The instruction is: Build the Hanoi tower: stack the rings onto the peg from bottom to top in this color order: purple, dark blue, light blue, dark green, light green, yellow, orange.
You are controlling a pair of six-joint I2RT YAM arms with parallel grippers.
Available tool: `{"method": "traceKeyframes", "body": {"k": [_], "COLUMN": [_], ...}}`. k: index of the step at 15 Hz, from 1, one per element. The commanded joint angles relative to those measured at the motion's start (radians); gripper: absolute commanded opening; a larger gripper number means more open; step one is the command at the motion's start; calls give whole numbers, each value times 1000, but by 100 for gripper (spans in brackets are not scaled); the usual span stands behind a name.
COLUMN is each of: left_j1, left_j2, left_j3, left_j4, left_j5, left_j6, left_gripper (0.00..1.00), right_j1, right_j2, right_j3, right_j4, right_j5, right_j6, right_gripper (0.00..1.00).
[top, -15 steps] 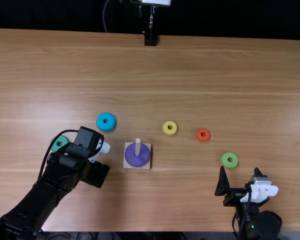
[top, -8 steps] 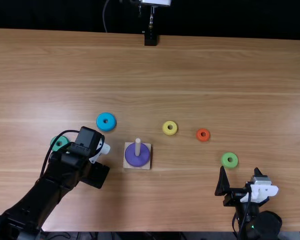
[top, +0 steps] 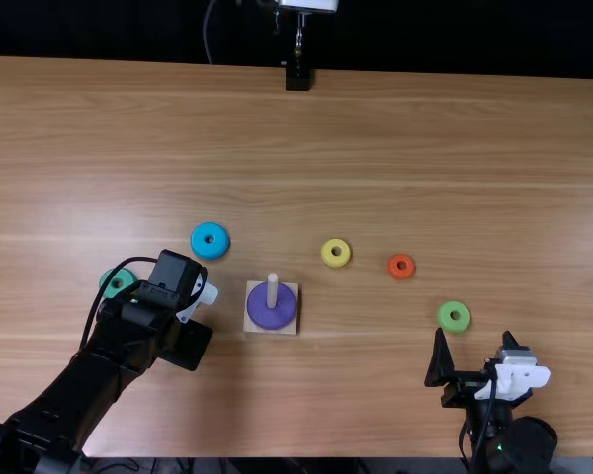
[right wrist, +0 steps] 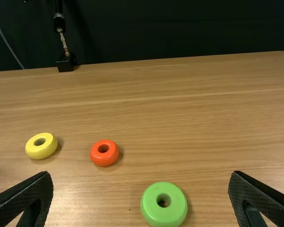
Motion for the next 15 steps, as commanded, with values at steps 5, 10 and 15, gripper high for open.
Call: {"method": "traceKeyframes", "body": {"k": [5,10,15], "left_j1": [-15,-25,-15], "left_j2": [9,-25,-58], "left_j3": [-11,61,286], "left_j4": [1,-10,-198], "left_j5": [5,0,5], "left_j6": [1,-81,-83], "left_gripper": [0,0,0], "right_j1": [-14,-14,-14], "right_j2": [-12,-12,-12], "right_j3": [-70,-70,-70], "right_j4": [-70,-70,-70], "right_j5": [11,11,11], "right_j6": [5,5,5], "right_gripper": [100,100,100]}}
